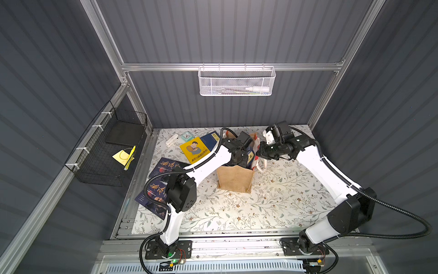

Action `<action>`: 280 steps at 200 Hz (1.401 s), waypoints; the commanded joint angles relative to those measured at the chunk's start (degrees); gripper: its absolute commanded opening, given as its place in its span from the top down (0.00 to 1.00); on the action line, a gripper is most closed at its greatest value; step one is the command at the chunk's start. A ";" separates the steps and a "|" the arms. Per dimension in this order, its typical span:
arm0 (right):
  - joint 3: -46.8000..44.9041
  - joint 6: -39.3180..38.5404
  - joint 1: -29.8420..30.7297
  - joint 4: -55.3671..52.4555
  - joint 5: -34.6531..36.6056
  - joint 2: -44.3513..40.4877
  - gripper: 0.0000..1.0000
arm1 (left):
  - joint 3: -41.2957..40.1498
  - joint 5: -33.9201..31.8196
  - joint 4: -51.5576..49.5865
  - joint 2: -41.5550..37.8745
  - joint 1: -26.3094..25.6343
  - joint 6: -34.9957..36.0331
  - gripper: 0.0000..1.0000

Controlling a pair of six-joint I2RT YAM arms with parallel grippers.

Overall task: Put the books into the canvas bag
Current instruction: Place the book in the canvas bag.

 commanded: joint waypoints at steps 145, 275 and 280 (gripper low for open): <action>0.76 -2.31 -0.02 -2.95 -3.12 -0.22 1.00 | -13.57 19.16 17.59 -3.35 3.61 -4.98 1.00; 0.15 -4.06 -5.32 -6.17 -1.71 -2.63 1.00 | -5.60 11.83 8.08 -4.94 5.09 0.54 0.40; 0.15 -4.26 -5.84 -6.38 -1.71 -2.81 1.00 | -4.33 11.43 7.00 -5.33 5.09 1.01 0.39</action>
